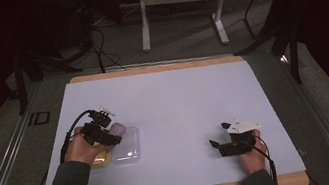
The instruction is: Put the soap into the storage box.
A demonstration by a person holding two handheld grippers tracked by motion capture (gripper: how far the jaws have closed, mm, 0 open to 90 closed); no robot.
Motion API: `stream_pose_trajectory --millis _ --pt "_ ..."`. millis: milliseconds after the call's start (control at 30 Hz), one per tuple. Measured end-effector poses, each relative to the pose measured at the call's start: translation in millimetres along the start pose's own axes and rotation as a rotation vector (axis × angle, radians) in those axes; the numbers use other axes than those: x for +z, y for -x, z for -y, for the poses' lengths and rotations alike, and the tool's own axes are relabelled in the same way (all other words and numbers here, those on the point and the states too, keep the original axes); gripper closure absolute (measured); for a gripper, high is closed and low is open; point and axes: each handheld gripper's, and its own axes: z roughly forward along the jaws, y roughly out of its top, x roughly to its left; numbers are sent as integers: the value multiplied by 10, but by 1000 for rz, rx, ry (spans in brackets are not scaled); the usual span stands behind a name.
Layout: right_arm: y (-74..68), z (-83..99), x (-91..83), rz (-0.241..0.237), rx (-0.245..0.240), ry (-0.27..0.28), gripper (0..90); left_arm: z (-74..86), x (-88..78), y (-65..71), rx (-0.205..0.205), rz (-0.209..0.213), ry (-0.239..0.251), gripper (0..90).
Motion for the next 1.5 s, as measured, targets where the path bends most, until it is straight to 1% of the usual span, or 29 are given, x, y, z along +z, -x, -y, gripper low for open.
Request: stream_pose_trajectory --millis 200,300,333,500,933,1233,1267,1367,1500 --pt "-2 0 -1 1 0 0 182 85 -17 -56 -23 -7 -5 500" --pt "-4 1 1 3 -2 2 182 126 -24 -86 -43 -12 -5 500" --pt "-4 1 1 3 -2 2 182 138 -28 -100 -42 -13 -9 499" --pt "-5 1 1 4 -3 2 182 192 -41 -143 -66 -20 -6 499" --pt "-8 1 0 6 -4 1 182 259 -42 -213 -101 -39 -20 499" --pt "-9 0 2 7 -8 1 182 319 -23 -266 -164 -47 -23 499" --pt "-10 0 2 6 -7 1 182 325 -22 -276 -165 -46 -28 499" --pt "-10 0 3 7 -8 1 182 345 -4 -304 -191 -43 -27 499" --pt "-12 0 3 8 -8 1 182 369 19 -335 -210 -58 -35 499"
